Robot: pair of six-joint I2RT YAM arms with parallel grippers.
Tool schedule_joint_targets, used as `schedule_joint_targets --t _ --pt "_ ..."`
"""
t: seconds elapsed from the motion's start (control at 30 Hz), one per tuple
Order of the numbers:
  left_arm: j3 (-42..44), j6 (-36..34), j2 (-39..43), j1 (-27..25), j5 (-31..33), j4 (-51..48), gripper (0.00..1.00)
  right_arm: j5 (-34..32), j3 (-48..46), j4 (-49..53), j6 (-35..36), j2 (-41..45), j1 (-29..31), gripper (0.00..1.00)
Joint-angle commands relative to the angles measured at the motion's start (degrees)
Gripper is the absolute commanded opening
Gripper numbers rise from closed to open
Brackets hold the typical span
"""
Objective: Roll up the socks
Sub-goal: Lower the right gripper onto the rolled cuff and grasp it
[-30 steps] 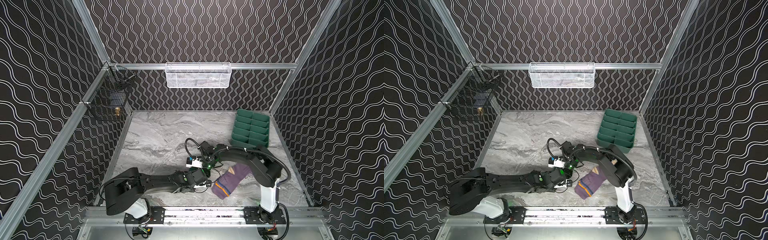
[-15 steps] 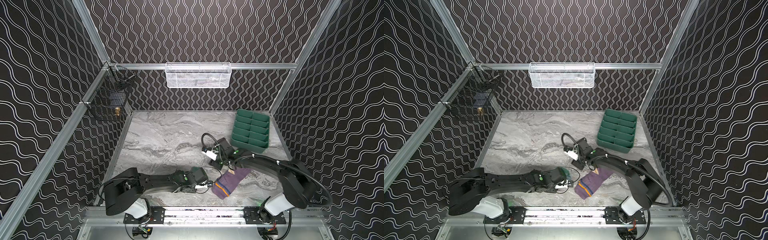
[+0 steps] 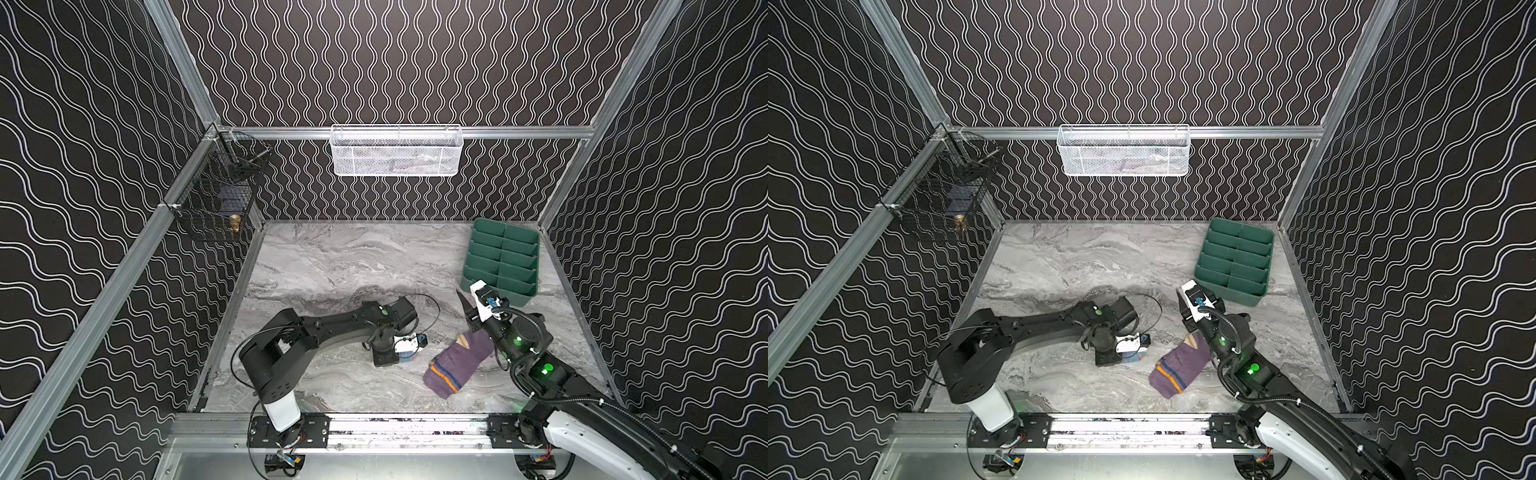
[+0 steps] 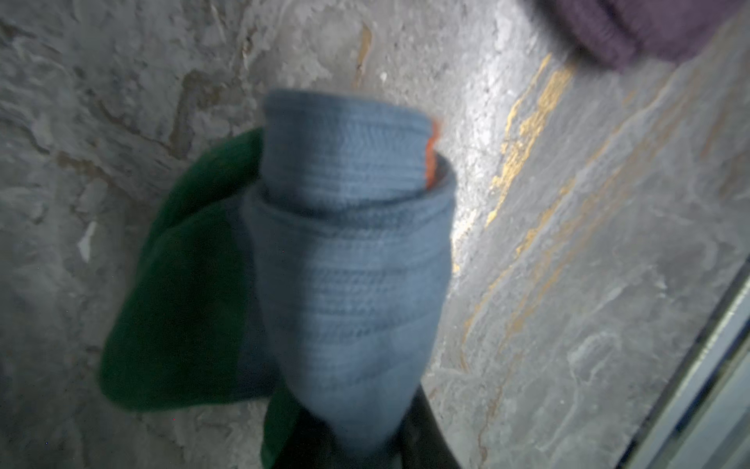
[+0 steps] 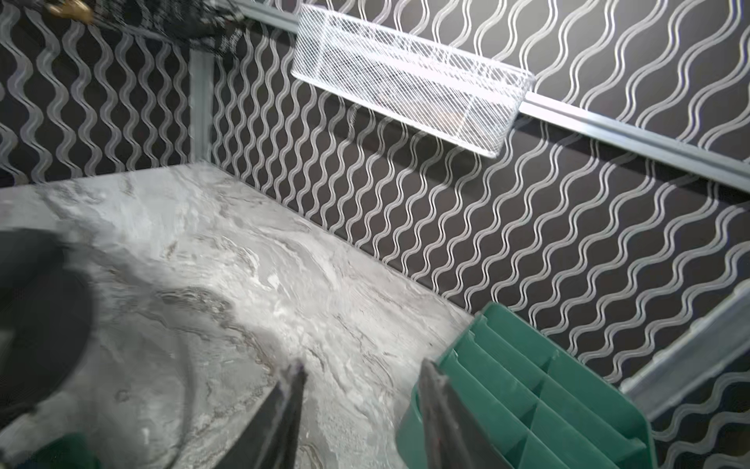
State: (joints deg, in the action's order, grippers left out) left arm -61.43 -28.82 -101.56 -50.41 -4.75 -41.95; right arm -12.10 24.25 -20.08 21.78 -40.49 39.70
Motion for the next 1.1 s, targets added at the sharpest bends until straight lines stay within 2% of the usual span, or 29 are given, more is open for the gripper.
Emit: schedule_joint_targets --t 0.0,0.07,0.2,0.3,0.37,0.47,0.53,0.6,0.8,1.07 --pt "-0.4 0.6 -4.8 1.8 1.0 -5.5 0.00 7.7 1.2 6.8 3.8 0.3 1.8 0.45" --pt "-1.5 -0.3 -5.9 2.7 0.9 -5.8 0.00 5.7 0.8 8.6 9.0 -0.9 7.3 0.45" --pt "-3.2 -1.4 -7.3 5.0 0.1 -6.1 0.00 -5.1 0.0 11.7 21.5 -8.1 23.6 0.49" --pt "-3.5 -1.7 -8.2 5.8 -0.7 -6.0 0.00 -11.4 0.2 13.7 25.0 -15.2 31.4 0.51" --pt "-3.5 -1.8 -8.8 5.9 -0.9 -5.9 0.00 -12.8 0.2 13.7 25.7 -19.6 33.9 0.52" --pt "-3.2 -1.7 -9.5 5.9 -1.5 -5.5 0.00 -12.7 -0.2 9.4 26.3 -26.3 34.8 0.53" --pt "-3.3 -1.5 -10.0 5.9 -1.5 -5.4 0.00 -12.3 -1.1 2.1 28.2 -31.1 34.5 0.53" --pt "-3.6 -1.6 -10.4 5.9 -1.6 -5.6 0.00 -11.7 -0.9 -3.2 30.6 -35.7 33.7 0.54" --pt "-3.1 -1.7 -10.3 5.9 -1.9 -5.3 0.00 -9.7 1.3 -10.9 33.3 -46.0 29.5 0.54" --pt "-4.0 -1.9 -11.4 5.9 -2.0 -5.2 0.00 -6.8 4.0 -11.4 37.3 -54.1 27.4 0.54"
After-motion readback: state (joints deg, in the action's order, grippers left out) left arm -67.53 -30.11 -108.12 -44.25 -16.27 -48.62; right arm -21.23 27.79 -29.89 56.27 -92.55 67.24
